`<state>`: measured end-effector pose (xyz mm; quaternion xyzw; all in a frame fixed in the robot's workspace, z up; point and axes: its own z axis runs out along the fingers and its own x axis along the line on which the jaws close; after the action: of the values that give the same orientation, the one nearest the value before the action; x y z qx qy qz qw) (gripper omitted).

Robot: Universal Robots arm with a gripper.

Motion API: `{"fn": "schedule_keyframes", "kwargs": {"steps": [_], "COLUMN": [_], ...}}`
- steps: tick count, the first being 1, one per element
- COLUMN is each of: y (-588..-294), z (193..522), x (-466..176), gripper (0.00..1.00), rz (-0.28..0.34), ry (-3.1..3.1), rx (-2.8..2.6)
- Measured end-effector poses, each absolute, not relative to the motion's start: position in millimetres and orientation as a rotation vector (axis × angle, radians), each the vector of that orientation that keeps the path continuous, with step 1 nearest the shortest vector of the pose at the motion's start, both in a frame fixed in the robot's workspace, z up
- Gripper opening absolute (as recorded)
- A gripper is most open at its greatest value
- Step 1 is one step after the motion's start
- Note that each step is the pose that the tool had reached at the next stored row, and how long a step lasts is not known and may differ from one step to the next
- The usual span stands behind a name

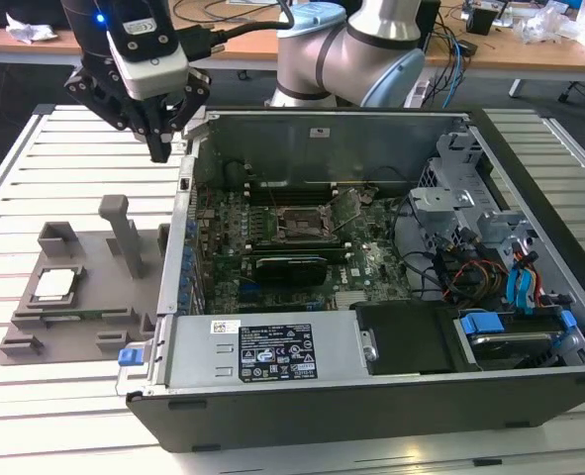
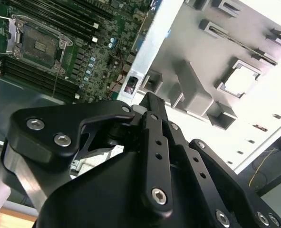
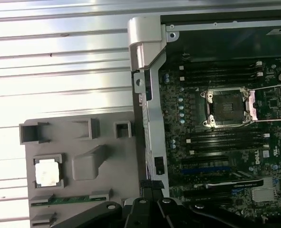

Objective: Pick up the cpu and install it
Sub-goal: 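Reach for the cpu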

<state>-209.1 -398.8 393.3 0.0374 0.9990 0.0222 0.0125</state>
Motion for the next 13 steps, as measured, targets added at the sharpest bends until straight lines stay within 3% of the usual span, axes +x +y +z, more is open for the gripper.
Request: {"fn": "schedule_keyframes", "kwargs": {"steps": [13], "y": [-399], "z": [393], "x": [-234], "gripper": [0.11], "rz": [0.069], "ry": [3.114], "rx": [0.117]}}
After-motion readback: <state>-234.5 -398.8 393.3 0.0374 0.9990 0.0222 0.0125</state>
